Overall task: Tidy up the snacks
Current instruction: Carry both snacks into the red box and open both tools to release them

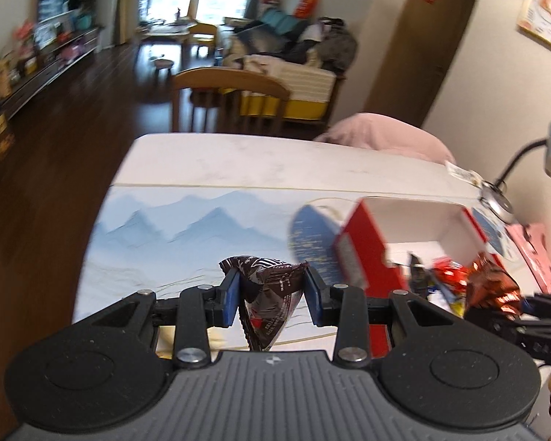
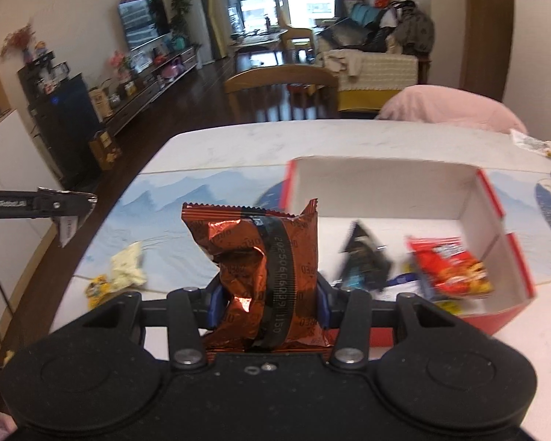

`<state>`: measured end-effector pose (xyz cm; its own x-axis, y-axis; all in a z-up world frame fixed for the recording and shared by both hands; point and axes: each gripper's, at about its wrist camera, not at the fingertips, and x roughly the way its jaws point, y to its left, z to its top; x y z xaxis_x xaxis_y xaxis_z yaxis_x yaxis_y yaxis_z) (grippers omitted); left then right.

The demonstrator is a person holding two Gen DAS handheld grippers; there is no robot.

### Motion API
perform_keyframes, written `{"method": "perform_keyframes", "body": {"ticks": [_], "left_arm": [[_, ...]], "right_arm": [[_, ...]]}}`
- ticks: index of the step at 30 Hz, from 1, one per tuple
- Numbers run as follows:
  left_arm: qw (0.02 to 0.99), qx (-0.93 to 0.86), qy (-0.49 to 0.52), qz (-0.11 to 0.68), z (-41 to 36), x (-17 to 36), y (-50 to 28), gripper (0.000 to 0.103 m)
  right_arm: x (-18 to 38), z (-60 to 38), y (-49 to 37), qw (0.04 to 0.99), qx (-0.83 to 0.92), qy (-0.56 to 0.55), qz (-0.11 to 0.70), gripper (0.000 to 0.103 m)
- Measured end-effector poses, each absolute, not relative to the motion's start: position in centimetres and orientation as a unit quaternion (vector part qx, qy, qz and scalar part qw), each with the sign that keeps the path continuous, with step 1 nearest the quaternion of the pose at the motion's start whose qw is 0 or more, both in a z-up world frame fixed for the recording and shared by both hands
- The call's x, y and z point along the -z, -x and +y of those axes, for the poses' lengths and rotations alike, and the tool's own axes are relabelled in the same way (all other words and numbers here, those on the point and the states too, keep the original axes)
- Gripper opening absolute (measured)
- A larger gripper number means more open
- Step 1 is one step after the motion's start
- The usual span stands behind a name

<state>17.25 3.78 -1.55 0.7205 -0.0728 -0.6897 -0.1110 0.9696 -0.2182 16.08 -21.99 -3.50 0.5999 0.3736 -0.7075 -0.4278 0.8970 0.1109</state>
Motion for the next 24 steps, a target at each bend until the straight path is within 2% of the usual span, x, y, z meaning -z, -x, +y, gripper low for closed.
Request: {"method": "perform_keyframes", "body": {"ticks": [13, 24], "left_arm": [[0.914, 0.043, 0.064, 0.399, -7.6, 2.0, -22.8, 0.036], [0.895, 0.057, 0.03, 0.442, -14.7, 4.4, -27.0, 0.036]], "right_arm": [[4.8, -30.3, -21.6, 0.897, -0.182, 0.039, 0.4, 0.045], [6.4, -33.3, -26.5, 0.883, -0.19, 0.098, 0.418, 0.045]]}}
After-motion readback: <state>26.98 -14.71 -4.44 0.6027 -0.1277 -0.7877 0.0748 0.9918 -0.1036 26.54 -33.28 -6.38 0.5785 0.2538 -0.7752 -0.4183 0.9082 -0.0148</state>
